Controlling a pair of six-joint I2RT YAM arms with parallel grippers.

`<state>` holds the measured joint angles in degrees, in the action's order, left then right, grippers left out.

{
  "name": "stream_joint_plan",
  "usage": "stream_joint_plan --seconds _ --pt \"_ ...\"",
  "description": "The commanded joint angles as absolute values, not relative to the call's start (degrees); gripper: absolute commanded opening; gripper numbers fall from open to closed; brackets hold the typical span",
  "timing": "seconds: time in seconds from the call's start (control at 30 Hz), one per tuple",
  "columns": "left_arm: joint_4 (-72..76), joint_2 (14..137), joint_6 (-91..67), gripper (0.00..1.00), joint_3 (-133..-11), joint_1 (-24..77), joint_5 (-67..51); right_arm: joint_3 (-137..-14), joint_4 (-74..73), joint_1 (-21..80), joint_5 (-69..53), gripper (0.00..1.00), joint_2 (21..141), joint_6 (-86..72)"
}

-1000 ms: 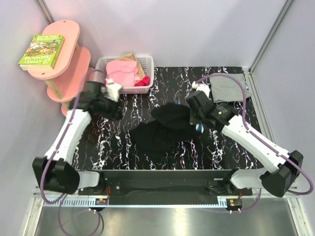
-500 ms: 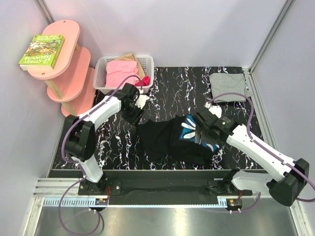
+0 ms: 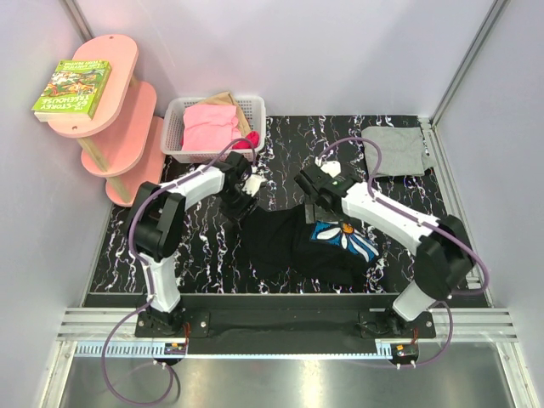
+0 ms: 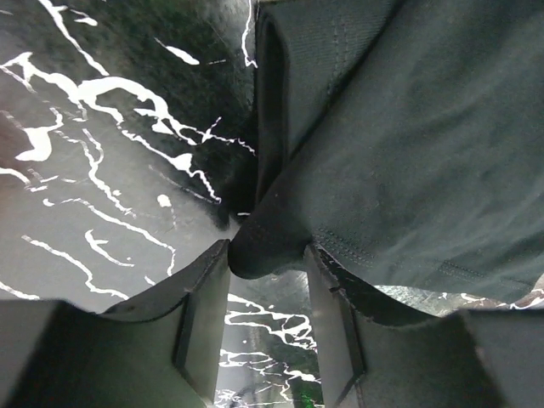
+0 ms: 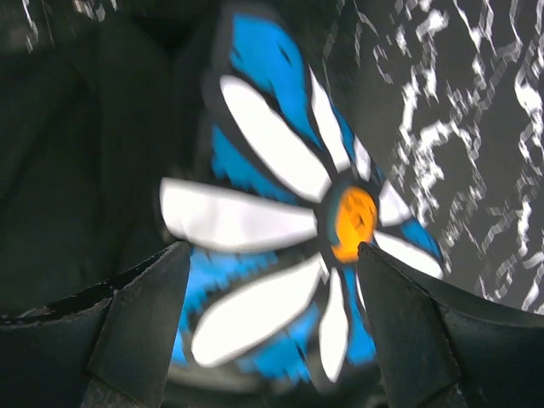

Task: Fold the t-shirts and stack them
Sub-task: Flatten out the tshirt

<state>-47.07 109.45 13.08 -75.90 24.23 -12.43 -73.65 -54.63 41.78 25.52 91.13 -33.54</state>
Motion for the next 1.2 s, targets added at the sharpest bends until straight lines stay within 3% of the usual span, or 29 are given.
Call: stream_joint_plan --seconds 0.0,0.03,0.07,0.1,0.53,0.87,0.93,0.97,1.03,1.13,1.17 --pt "-46.8 111.4 12.7 0.38 -79.1 24.2 -15.6 -76.1 -46.9 38.8 26.5 0.87 95.1 -29.9" --pt "-46.7 111.9 12.7 0.17 -79.3 24.2 -16.2 -75.9 -46.3 38.2 26.5 0.87 95.8 -29.7" --pt "-46.7 112.1 12.7 0.04 -79.7 24.2 -16.3 -75.8 -45.3 37.8 26.3 0.87 97.1 -29.5" --pt "-46.7 112.2 12.3 0.00 -79.9 24.2 -16.3 -75.6 -44.8 37.2 26.1 0.87 97.7 -29.2" --pt "-46.7 108.9 13.5 0.00 -78.0 23.2 -15.5 -82.2 -41.7 34.1 7.3 0.90 99.2 -29.0" --pt "-46.6 106.9 13.9 0.00 -78.7 21.3 -15.4 -77.1 -42.5 34.0 8.3 0.85 102.3 -29.8" --pt "-46.7 106.5 13.9 0.00 -79.2 20.5 -15.4 -75.8 -42.5 34.1 9.6 0.76 101.9 -29.4" --pt "-46.7 106.5 13.9 0.00 -79.3 20.3 -15.5 -75.6 -42.5 34.1 10.0 0.57 102.0 -29.3" --pt "-46.8 106.5 13.7 0.00 -79.6 19.9 -15.6 -75.8 -43.1 34.1 10.7 0.28 102.0 -29.0" --pt "-46.8 106.5 13.6 0.00 -79.7 19.8 -15.8 -77.3 -44.1 34.0 10.9 0.20 102.0 -28.6" --pt "-46.8 106.4 13.7 0.00 -79.8 19.8 -15.7 -77.9 -44.4 34.0 10.9 0.06 102.0 -28.0"
